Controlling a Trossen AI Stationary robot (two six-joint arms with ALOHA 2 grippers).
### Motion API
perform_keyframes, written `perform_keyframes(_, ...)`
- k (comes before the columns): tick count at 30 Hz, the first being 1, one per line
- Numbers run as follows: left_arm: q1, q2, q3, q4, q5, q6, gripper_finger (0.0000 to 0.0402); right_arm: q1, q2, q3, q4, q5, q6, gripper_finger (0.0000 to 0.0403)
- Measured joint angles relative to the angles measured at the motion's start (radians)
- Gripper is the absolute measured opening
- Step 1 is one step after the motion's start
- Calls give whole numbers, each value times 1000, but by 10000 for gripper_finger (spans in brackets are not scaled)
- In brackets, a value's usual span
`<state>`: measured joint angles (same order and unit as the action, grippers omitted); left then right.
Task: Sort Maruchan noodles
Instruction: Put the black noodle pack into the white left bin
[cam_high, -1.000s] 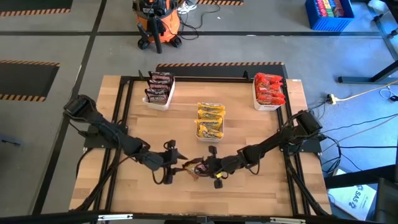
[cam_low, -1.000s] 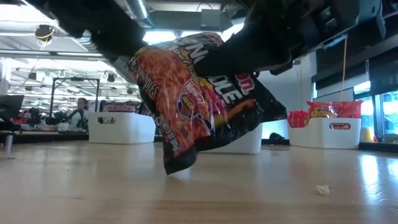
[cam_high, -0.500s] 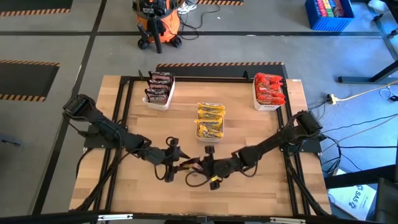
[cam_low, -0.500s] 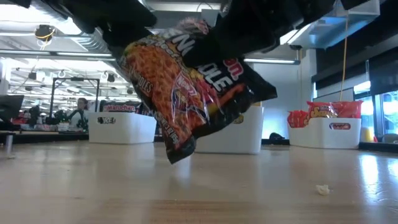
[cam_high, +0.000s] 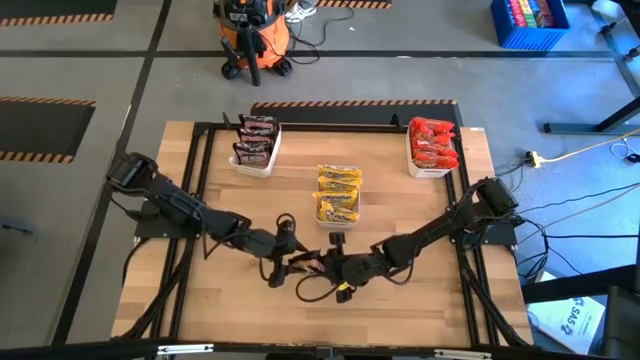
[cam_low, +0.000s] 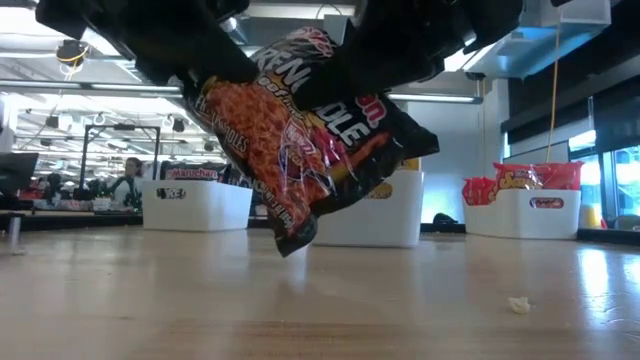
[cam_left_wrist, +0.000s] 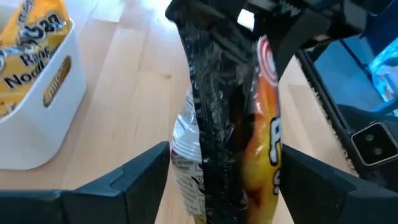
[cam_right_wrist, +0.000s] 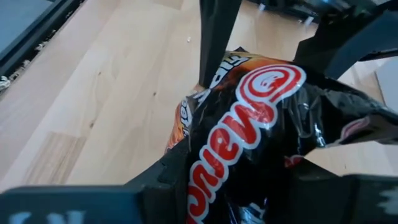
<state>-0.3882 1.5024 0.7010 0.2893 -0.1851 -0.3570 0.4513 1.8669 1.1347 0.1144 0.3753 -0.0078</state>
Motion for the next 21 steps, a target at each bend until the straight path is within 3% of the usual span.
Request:
perform_keyframes(15,3,30,0,63,37,16,267,-8,0,64,-12,34,0,129)
perform_keyframes(21,3,30,0,60,27,20,222,-9,0,64,-10,35,2,129)
